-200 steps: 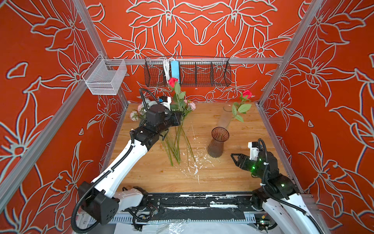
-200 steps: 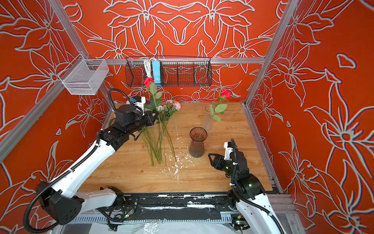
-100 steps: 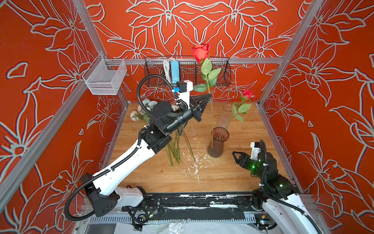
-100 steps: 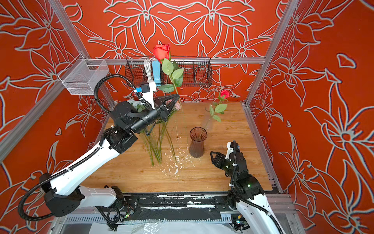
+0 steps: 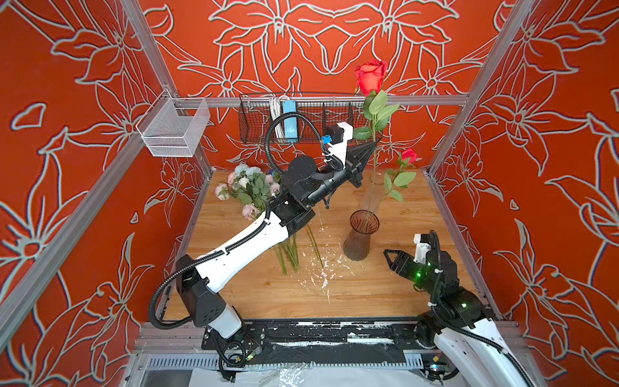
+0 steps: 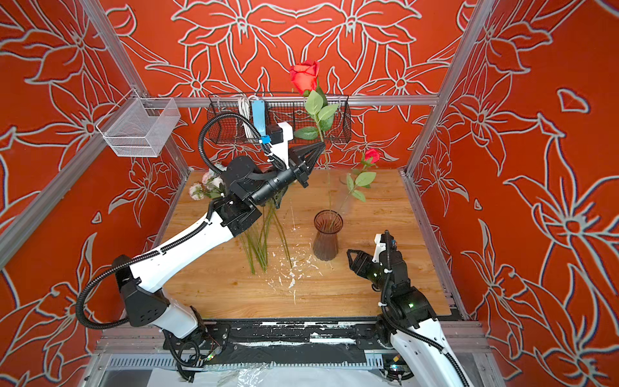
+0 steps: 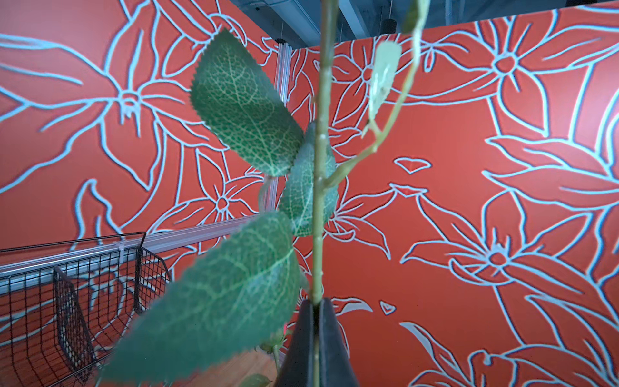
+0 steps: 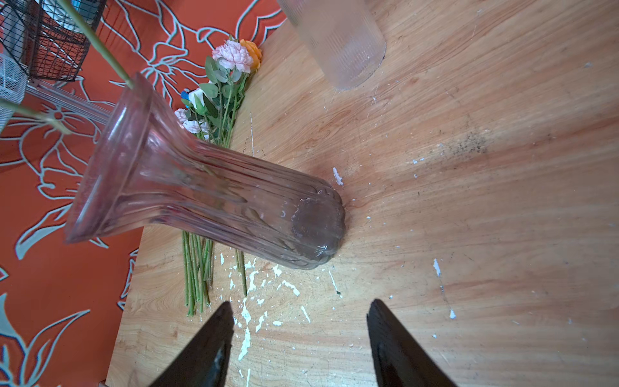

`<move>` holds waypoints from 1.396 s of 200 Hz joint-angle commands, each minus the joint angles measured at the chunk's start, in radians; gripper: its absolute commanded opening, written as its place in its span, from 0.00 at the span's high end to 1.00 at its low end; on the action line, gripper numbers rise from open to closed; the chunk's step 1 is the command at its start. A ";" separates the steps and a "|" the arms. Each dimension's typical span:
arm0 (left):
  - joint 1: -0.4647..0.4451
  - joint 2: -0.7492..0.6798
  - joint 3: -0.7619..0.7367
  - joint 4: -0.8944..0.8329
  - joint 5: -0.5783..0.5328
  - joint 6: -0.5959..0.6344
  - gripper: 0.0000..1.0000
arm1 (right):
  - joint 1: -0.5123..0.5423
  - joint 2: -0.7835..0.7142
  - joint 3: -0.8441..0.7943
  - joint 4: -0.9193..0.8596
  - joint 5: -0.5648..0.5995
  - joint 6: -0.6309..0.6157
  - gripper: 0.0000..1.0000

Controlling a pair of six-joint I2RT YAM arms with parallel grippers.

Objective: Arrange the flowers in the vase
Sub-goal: 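Lower the red rose stem into the clear vase farther back, release, then move left gripper back down to the bunch and grasp a stem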

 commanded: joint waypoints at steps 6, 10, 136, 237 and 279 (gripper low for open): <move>-0.003 0.013 -0.070 0.040 -0.045 0.035 1.00 | -0.003 0.001 0.008 0.019 -0.002 -0.013 0.34; -0.002 0.013 -0.089 0.046 -0.050 0.031 1.00 | -0.004 0.001 0.007 0.015 -0.001 -0.016 0.34; -0.044 0.011 -0.402 0.044 -0.081 -0.015 0.94 | -0.005 0.024 -0.037 0.052 -0.034 -0.008 0.33; -0.047 -0.132 -0.491 -0.090 -0.125 0.024 0.60 | -0.005 0.023 -0.011 0.032 -0.045 -0.014 0.33; -0.047 -0.279 -0.583 -0.163 -0.218 0.041 0.58 | -0.005 0.025 0.022 -0.014 -0.072 -0.001 0.33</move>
